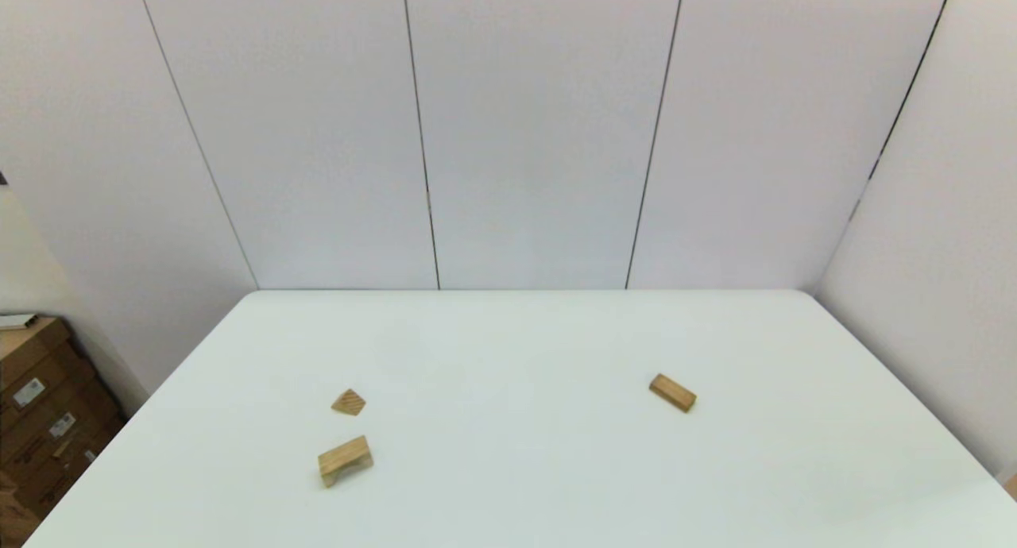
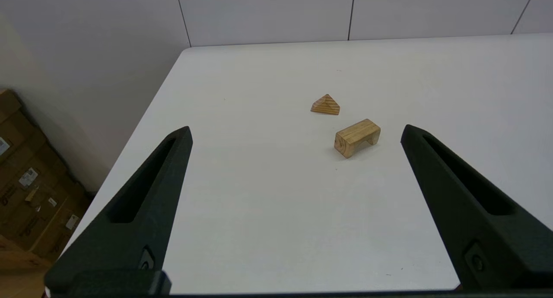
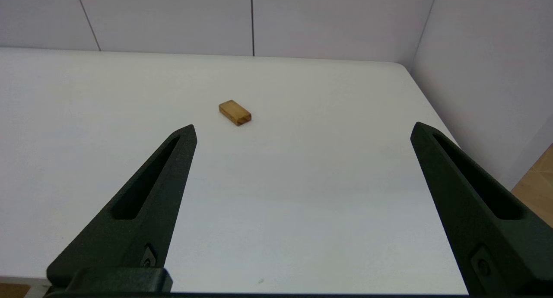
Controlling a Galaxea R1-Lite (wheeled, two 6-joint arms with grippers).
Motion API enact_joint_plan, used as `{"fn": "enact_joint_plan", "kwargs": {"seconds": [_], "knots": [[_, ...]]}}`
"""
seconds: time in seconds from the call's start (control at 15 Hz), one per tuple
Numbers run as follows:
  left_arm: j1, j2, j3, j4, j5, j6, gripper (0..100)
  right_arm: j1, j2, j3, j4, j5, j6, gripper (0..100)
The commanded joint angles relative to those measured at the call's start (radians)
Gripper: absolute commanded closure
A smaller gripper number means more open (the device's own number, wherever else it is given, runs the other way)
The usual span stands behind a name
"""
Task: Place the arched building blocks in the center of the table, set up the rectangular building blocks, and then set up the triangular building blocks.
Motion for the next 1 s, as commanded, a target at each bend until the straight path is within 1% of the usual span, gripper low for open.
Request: {"fn": "enact_joint_plan", "kwargs": {"seconds": [0.07, 1.0], "knots": [[-0.001, 0.001, 0.0, 0.0, 0.001, 0.0, 0, 0.002, 0.0, 0.0, 0.0, 0.0, -0.001, 0], [0.001, 0.001, 0.0, 0.0, -0.001, 0.0, 0, 0.0, 0.0, 0.0, 0.0, 0.0, -0.001, 0]]}}
